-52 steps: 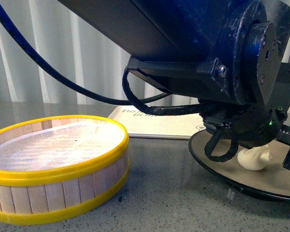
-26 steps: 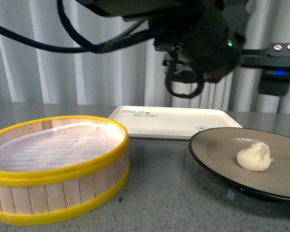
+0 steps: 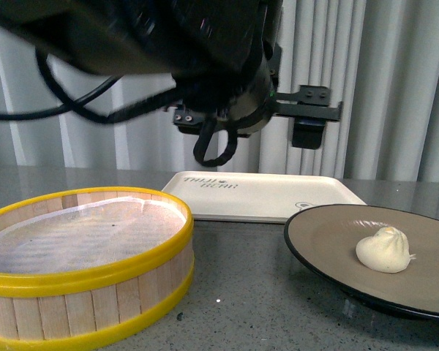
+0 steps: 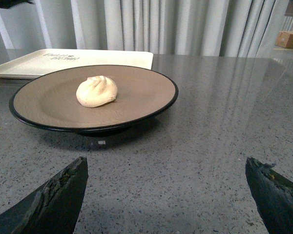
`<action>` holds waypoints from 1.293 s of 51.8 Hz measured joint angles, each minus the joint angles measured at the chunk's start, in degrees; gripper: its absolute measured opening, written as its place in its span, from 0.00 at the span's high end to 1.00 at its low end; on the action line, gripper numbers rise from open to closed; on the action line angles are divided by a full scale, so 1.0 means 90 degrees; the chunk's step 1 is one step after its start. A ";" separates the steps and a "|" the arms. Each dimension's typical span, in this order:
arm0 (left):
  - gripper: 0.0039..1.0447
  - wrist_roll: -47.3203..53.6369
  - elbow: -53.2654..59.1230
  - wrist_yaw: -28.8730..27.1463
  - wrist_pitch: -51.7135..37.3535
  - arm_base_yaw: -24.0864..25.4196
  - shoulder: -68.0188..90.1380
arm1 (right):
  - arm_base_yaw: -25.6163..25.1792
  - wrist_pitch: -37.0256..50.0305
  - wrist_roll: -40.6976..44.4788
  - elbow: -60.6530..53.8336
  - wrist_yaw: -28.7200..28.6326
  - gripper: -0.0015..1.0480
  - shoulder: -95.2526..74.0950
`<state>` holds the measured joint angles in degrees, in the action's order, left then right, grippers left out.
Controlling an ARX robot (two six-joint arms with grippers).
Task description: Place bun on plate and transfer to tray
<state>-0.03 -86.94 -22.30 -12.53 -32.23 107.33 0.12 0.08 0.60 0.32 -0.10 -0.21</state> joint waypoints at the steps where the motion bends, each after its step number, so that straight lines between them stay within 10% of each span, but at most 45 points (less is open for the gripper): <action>1: 0.23 -0.0007 0.0364 -0.0236 -0.0435 0.0029 -0.0155 | 0.0000 0.0000 0.0000 0.0000 0.0000 0.08 0.0000; 8: 0.46 -0.0007 0.2676 -0.0342 -0.2361 0.0573 -0.1479 | 0.0000 0.0000 0.0000 0.0000 0.0022 0.08 0.0000; 25: 0.97 -0.0034 0.6229 0.0678 -0.3582 0.1632 -0.3441 | 0.0000 0.0000 0.0000 0.0000 0.0002 0.08 0.0000; 67: 0.96 -0.0012 0.9010 0.2050 -0.3203 0.3099 -0.6632 | 0.0000 0.0000 0.0000 0.0000 0.0002 0.08 0.0000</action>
<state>-0.14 -5.85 -3.86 -41.36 -4.34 47.64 0.12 0.08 0.60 0.32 -0.08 -0.21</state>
